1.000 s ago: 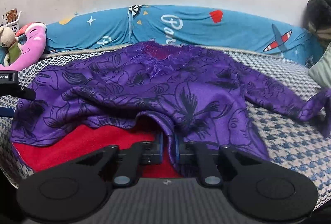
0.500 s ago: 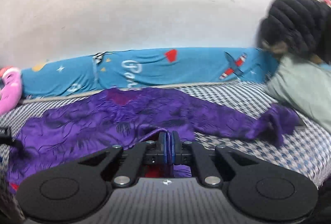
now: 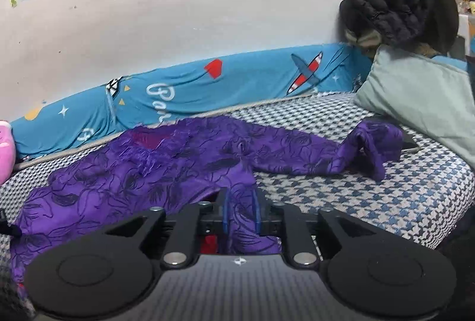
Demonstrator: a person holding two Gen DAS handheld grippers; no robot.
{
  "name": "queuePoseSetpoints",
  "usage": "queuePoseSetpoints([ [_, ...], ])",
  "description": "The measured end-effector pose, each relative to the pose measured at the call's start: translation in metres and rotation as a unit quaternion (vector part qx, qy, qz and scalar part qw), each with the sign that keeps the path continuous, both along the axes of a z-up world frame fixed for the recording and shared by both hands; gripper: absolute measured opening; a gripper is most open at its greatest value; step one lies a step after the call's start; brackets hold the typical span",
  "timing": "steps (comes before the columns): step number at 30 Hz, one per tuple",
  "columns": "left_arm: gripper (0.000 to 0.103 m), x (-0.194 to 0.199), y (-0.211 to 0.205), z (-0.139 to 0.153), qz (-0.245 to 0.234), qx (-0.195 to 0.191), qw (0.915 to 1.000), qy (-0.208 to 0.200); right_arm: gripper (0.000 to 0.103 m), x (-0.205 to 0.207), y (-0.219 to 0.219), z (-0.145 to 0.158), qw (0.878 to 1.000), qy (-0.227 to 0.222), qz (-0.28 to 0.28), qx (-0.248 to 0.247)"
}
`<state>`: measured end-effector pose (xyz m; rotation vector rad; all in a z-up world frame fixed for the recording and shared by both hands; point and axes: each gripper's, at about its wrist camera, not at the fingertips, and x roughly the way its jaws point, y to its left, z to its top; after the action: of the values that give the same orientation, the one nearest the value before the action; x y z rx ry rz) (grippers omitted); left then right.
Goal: Fold clothes
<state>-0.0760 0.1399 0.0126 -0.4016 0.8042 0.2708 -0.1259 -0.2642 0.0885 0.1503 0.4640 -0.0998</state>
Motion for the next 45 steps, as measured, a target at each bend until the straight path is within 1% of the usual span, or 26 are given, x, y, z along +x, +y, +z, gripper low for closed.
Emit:
queuePoseSetpoints([
  [3,0.103,0.000,0.002,-0.001,0.006,0.001,1.0000,0.001,0.033,-0.004,0.002,0.001,1.000,0.012,0.009,-0.001],
  [5,0.103,-0.001,0.003,-0.001,0.009,0.005,0.9999,0.002,0.040,-0.009,0.004,0.001,1.000,0.014,0.007,-0.009],
  [9,0.103,-0.001,0.007,-0.002,0.020,0.012,0.9997,0.009,0.041,-0.014,0.005,0.002,1.000,0.010,0.004,-0.006],
  [12,0.103,-0.002,0.014,-0.004,0.032,0.010,0.9993,0.014,0.041,-0.015,0.009,0.005,1.000,-0.006,0.013,-0.005],
  [14,0.103,-0.003,0.019,-0.004,0.040,0.008,0.9990,0.016,0.041,-0.015,0.014,0.008,0.999,-0.015,0.036,-0.001],
  [16,0.103,-0.006,0.022,-0.003,0.049,0.014,0.9986,0.016,0.041,-0.016,0.023,0.009,0.998,-0.023,0.066,0.005],
  [18,0.103,-0.007,0.024,0.000,0.055,0.018,0.9983,0.007,0.041,-0.014,0.035,0.007,0.994,-0.022,0.107,0.007],
  [23,0.103,-0.008,0.029,0.005,0.042,-0.012,0.9990,-0.009,0.041,-0.006,0.072,-0.005,0.978,-0.001,0.207,0.014],
  [27,0.103,-0.009,0.030,0.004,0.027,-0.013,0.9995,-0.004,0.041,-0.006,0.104,-0.017,0.965,0.018,0.261,0.005],
  [31,0.103,-0.010,0.035,0.004,0.028,-0.027,0.9993,-0.005,0.041,-0.004,0.127,-0.027,0.954,0.036,0.299,0.002],
  [35,0.103,-0.012,0.042,0.008,0.040,-0.040,0.9983,-0.012,0.041,-0.004,0.150,-0.034,0.939,0.045,0.341,-0.008],
  [40,0.103,-0.017,0.052,0.015,0.060,-0.026,0.9976,-0.021,0.042,-0.002,0.184,-0.042,0.917,0.050,0.394,-0.022],
  [42,0.103,-0.018,0.055,0.016,0.064,-0.026,0.9974,-0.023,0.046,0.000,0.200,-0.048,0.908,0.052,0.413,-0.033],
  [45,0.103,-0.019,0.059,0.017,0.066,-0.027,0.9972,-0.024,0.052,0.002,0.222,-0.058,0.900,0.055,0.430,-0.057],
])
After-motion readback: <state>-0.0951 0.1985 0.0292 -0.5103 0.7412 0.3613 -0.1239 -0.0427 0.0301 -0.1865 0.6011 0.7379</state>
